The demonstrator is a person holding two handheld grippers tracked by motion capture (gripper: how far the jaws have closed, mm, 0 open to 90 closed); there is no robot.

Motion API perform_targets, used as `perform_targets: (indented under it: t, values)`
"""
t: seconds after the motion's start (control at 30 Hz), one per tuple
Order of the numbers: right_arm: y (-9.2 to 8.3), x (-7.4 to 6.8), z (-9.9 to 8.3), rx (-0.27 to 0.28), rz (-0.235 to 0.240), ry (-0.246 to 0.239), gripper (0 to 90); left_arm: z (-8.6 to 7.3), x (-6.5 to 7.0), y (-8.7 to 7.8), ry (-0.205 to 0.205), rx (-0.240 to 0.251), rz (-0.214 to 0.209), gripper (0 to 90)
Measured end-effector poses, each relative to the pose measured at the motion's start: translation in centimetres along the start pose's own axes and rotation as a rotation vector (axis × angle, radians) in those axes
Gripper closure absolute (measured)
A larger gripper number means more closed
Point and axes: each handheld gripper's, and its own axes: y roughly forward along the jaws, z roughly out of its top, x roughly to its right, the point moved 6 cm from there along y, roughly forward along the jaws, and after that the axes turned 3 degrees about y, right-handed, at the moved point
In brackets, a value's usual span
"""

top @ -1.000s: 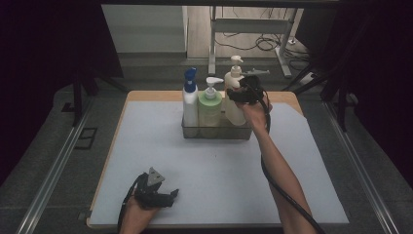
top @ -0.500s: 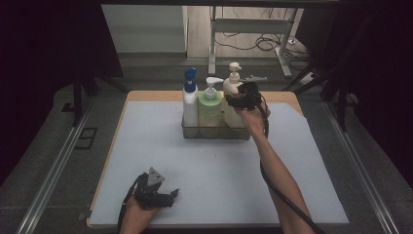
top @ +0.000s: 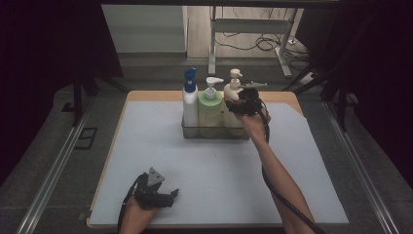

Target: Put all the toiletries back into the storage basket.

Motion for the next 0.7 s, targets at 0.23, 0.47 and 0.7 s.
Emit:
perform_targets:
  t: [0.23,0.47,0.7]
  values:
    - [-0.5,0.0,-0.9,-0.015,0.008,-0.008,36.9,0.0,0.0,0.0,0.0,0.001,0.0,10.6]
    - [-1.0,-0.1,-1.6,-0.028,0.011,-0.022,36.7,0.0,0.0,0.0,0.0,0.001,0.0,10.6]
    - [-1.5,0.0,-2.1,-0.033,0.016,-0.023,36.4,0.0,0.0,0.0,0.0,0.001,0.0,10.6]
